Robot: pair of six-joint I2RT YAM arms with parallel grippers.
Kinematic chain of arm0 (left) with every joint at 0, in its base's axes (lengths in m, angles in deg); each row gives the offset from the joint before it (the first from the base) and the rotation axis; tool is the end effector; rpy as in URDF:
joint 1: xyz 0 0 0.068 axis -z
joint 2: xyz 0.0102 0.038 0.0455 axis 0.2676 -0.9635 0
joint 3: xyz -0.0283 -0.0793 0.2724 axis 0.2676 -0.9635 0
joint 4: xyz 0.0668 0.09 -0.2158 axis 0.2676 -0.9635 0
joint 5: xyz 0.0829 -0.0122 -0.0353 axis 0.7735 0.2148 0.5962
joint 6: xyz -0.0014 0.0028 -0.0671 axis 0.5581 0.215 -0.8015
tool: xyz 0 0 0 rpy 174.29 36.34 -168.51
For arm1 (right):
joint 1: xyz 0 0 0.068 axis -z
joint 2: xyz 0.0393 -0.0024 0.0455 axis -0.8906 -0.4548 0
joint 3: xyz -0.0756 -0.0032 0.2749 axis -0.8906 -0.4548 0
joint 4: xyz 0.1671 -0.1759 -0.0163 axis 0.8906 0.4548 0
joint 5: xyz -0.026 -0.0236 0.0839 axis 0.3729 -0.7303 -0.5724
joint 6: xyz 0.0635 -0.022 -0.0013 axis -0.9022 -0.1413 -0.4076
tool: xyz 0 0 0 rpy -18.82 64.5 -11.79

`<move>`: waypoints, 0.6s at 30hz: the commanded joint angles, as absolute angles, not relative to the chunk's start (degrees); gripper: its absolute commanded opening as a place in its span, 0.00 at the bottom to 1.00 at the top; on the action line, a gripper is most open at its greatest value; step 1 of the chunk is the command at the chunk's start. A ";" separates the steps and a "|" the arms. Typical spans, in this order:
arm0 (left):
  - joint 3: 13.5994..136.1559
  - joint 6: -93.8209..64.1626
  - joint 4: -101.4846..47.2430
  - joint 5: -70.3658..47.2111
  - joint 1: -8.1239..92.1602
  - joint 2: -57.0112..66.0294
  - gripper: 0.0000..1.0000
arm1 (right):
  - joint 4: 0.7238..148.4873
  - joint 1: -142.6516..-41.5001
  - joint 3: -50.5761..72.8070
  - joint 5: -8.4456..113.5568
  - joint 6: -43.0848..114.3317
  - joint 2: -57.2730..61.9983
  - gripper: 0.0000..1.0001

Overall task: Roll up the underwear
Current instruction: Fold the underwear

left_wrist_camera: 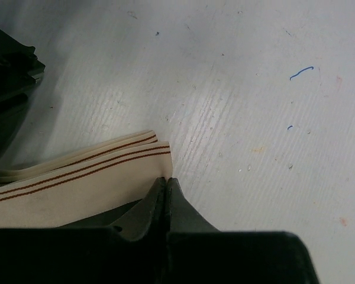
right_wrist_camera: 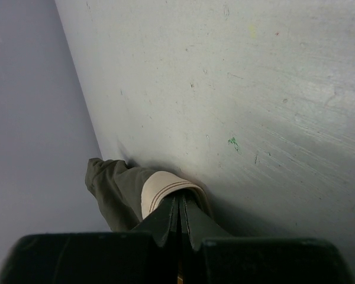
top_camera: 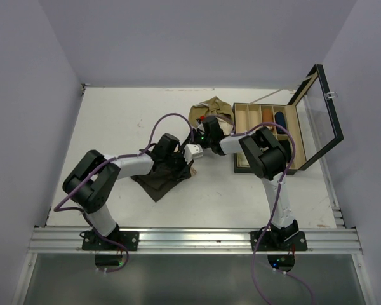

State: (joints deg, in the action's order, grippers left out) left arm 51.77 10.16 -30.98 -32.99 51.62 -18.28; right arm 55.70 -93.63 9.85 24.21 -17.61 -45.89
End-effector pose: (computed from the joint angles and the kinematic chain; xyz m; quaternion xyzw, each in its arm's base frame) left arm 0.2496 -0.2149 0.1626 0.4593 0.7913 -0.3002 0.2697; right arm 0.3866 0.2661 0.1073 0.0813 0.8573 0.4977 0.1035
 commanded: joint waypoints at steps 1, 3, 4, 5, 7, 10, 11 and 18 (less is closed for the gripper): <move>52.19 8.62 -27.64 -33.38 52.08 -16.06 0.00 | 61.27 -93.62 7.29 28.03 -16.10 -49.09 0.00; 51.84 8.44 -27.38 -32.76 52.08 -15.62 0.00 | 61.27 -93.62 7.29 28.12 -16.10 -49.01 0.00; 51.75 8.18 -27.29 -32.59 52.08 -15.36 0.00 | 61.27 -93.62 7.20 28.12 -16.10 -49.09 0.00; 51.40 8.00 -26.94 -32.50 52.08 -15.10 0.00 | 61.27 -93.62 7.20 28.12 -16.10 -49.01 0.00; 51.40 7.65 -26.50 -32.06 52.08 -14.83 0.00 | 61.35 -93.62 7.03 28.20 -16.01 -49.01 0.00; 51.75 7.56 -26.41 -31.97 52.17 -15.53 0.00 | 61.35 -93.62 7.11 27.94 -16.18 -49.18 0.00; 52.01 7.56 -26.41 -31.79 52.17 -15.88 0.00 | 61.27 -93.62 7.11 28.03 -16.18 -49.27 0.00; 52.45 7.30 -26.41 -33.55 52.17 -18.78 0.00 | 61.09 -93.62 7.11 27.77 -16.27 -49.45 0.00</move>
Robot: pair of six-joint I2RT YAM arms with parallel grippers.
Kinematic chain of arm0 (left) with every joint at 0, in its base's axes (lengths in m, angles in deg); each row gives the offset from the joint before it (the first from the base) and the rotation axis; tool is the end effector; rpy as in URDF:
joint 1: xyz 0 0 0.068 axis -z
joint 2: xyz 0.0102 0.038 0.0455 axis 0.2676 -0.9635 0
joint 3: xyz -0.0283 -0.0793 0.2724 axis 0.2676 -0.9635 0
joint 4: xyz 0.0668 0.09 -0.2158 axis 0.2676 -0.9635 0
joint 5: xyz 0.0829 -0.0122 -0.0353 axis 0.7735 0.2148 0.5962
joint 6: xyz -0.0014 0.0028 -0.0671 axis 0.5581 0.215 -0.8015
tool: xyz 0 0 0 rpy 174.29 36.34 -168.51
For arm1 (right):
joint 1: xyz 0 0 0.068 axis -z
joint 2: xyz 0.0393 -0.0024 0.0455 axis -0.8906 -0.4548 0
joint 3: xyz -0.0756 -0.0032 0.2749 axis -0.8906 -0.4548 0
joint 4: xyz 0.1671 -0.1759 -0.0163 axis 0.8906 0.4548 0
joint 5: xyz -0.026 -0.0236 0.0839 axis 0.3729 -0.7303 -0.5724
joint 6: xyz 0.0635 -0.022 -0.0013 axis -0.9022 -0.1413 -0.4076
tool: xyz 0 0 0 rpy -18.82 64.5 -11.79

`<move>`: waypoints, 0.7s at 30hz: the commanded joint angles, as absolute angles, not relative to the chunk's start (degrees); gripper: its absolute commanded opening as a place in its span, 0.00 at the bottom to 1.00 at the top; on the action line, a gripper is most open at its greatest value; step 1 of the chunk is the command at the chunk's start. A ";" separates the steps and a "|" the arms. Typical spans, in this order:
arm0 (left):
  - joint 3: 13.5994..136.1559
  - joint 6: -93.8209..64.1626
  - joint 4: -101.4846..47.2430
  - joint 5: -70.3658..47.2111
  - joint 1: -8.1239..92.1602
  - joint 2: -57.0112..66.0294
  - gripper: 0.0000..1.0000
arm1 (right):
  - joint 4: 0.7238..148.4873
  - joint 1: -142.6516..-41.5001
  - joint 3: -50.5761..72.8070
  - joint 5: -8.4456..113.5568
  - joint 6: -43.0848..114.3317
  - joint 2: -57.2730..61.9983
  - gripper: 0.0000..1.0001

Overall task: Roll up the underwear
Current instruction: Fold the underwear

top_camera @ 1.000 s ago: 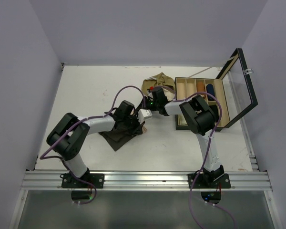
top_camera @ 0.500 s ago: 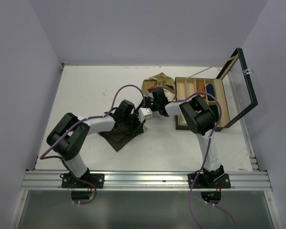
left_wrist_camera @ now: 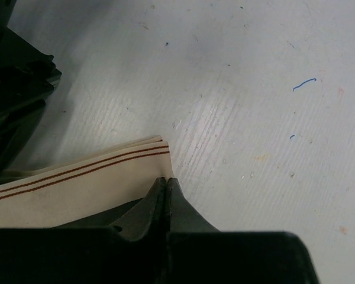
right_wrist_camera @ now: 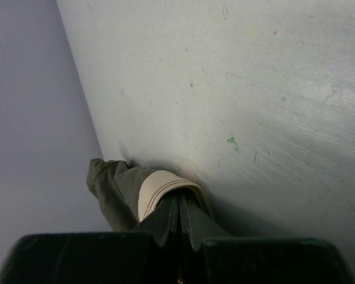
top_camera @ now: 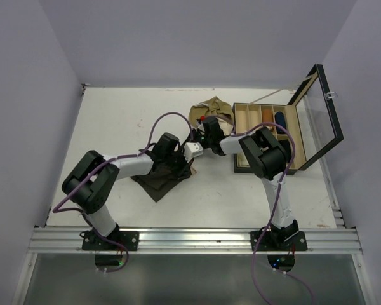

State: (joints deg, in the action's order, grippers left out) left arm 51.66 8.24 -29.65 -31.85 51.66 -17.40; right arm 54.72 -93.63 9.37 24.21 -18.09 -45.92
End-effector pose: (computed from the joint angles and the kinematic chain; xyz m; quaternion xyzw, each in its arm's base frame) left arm 0.2510 -0.2151 0.1683 0.4457 0.7949 -0.2982 0.2839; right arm 0.3860 0.2657 0.1064 0.0833 0.8555 0.5002 0.1043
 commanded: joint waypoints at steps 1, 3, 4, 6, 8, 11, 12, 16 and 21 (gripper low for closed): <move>52.45 7.30 -26.41 -33.46 52.17 -19.05 0.00 | 61.09 -93.62 7.20 27.85 -16.36 -49.45 0.00; 52.80 7.38 -26.67 -32.94 52.08 -19.75 0.00 | 61.00 -93.62 7.37 27.50 -16.36 -49.71 0.00; 52.98 7.30 -26.68 -32.59 52.08 -20.54 0.00 | 60.92 -93.62 7.46 27.41 -16.53 -49.80 0.00; 53.51 6.69 -26.76 -31.54 52.08 -21.68 0.00 | 61.00 -93.62 7.29 27.41 -16.54 -49.36 0.00; 54.12 6.25 -26.85 -31.00 52.08 -23.26 0.00 | 61.00 -93.62 6.68 27.15 -16.54 -48.49 0.00; 54.39 5.72 -26.85 -31.09 51.99 -24.76 0.00 | 63.44 -93.53 6.49 26.89 -15.05 -46.90 0.00; 54.39 5.63 -26.85 -31.35 51.99 -24.85 0.00 | 64.94 -93.53 6.76 26.63 -14.26 -45.94 0.01; 54.21 5.45 -27.38 -31.88 51.99 -25.46 0.00 | 73.82 -92.75 10.79 28.11 -6.81 -43.12 0.03; 52.90 5.54 -27.99 -32.84 51.99 -25.47 0.00 | 84.81 -91.69 14.67 30.57 -0.02 -40.66 0.05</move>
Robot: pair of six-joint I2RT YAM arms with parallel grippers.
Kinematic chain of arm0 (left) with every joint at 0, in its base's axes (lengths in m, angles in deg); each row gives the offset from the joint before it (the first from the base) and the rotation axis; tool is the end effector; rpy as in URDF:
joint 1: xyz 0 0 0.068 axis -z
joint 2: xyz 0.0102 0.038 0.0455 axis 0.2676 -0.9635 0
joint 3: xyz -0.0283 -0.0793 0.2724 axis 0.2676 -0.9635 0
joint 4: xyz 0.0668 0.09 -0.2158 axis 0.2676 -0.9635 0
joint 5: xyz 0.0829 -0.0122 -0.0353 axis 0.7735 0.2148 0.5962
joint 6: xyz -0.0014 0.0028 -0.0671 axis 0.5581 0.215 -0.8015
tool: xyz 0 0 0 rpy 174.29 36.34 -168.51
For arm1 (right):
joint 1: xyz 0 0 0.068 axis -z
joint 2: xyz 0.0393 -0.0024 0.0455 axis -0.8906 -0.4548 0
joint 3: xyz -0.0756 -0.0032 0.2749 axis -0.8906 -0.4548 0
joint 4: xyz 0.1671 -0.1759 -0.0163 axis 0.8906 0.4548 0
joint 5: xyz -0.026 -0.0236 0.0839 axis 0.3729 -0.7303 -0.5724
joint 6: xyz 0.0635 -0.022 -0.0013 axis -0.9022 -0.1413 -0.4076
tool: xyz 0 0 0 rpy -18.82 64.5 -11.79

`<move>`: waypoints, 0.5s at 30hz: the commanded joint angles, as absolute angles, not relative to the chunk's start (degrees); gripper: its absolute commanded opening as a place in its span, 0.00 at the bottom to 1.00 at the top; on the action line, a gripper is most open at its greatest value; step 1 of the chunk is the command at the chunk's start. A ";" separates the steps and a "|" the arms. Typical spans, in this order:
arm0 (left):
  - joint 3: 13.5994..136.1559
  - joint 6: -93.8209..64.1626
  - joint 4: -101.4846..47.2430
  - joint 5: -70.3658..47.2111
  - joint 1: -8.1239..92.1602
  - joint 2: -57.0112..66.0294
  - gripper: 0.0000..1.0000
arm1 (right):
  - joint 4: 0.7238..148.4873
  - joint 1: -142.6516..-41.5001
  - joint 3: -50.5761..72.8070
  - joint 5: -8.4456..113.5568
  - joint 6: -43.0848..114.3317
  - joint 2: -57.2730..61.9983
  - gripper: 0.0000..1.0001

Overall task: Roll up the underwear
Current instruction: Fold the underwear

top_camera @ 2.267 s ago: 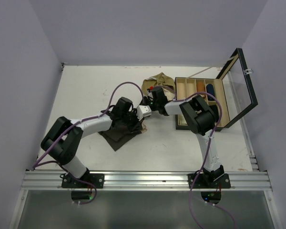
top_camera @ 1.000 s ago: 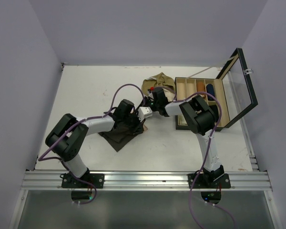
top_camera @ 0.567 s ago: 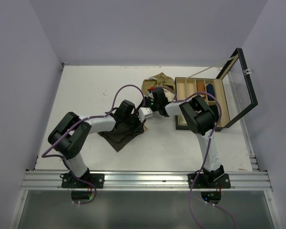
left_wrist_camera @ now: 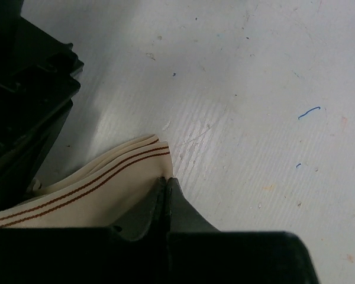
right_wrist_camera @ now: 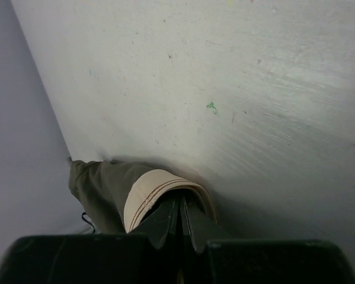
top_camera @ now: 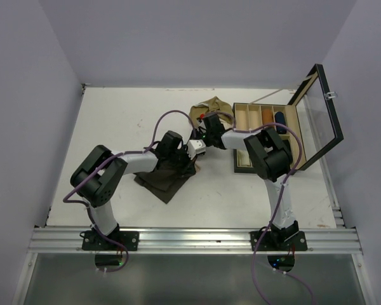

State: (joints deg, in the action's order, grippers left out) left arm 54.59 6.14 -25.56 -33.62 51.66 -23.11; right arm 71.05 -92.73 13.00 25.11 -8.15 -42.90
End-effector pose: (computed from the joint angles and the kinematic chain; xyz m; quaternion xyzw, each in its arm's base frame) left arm 0.2680 -0.2293 0.1566 0.4355 0.7928 -0.3179 0.2841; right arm 0.3837 0.2552 0.1216 0.0481 0.8896 0.4445 0.0934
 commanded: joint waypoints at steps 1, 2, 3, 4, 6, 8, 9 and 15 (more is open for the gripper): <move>52.55 5.37 -27.99 -33.11 51.99 -25.47 0.00 | 86.30 -91.52 16.32 31.53 1.90 -40.40 0.06; 52.54 5.19 -28.08 -33.20 51.99 -25.47 0.00 | 89.01 -91.25 17.30 31.72 3.14 -40.39 0.07; 52.54 5.28 -28.08 -33.29 51.99 -25.47 0.00 | 90.00 -90.99 19.05 31.98 4.63 -40.31 0.07; 52.63 5.19 -28.17 -33.20 51.99 -25.29 0.00 | 90.79 -90.90 19.85 32.51 5.25 -40.13 0.09; 52.81 5.36 -28.43 -33.29 51.99 -25.46 0.00 | 93.51 -90.37 23.69 32.51 8.14 -40.65 0.15; 52.81 5.19 -28.52 -33.46 52.08 -25.55 0.00 | 97.72 -89.93 27.48 31.73 10.35 -41.71 0.20; 52.72 5.19 -28.43 -33.55 51.99 -25.73 0.00 | 98.52 -89.93 28.72 31.11 11.14 -42.15 0.21; 52.37 5.10 -28.26 -34.25 51.99 -25.47 0.00 | 108.63 -89.32 33.57 28.65 16.85 -43.91 0.33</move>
